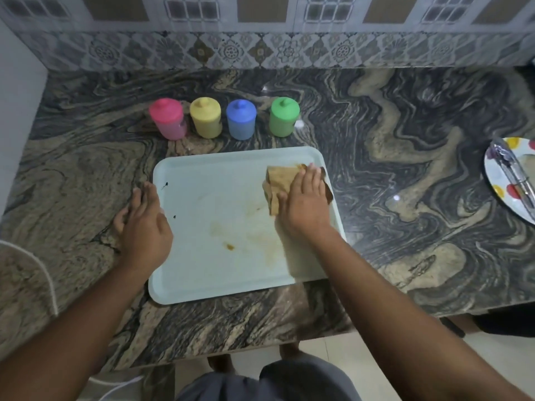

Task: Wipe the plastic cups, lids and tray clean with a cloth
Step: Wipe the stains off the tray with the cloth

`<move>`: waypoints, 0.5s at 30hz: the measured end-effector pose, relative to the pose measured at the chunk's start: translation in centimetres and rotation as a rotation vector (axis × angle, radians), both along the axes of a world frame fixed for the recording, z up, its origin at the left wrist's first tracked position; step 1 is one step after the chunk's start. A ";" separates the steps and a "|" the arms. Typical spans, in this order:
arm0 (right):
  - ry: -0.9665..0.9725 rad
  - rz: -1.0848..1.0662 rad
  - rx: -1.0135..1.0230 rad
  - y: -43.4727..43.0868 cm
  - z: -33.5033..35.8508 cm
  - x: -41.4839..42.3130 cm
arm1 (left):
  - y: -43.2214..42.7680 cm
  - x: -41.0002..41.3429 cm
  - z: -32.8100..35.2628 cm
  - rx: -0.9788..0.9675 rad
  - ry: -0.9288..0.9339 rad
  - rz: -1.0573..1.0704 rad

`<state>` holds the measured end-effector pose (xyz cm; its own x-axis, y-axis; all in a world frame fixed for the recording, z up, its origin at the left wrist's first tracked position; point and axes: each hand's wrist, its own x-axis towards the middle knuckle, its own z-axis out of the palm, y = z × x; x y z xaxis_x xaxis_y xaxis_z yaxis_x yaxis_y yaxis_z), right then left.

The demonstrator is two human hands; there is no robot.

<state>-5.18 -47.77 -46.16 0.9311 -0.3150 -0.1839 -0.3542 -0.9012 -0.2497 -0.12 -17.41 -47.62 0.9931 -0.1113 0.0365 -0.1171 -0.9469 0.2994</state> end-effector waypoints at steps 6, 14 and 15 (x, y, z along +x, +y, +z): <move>-0.055 0.304 0.064 4.8 1.0 1.5 | 0.0 0.0 0.0 -0.019 0.006 0.009; -0.083 0.105 0.030 -2.1 -0.4 -0.3 | 0.0 -0.1 0.0 -0.033 -0.017 0.014; -0.074 0.061 0.030 -1.7 -0.4 1.3 | 0.0 -0.1 0.0 -0.031 -0.020 0.011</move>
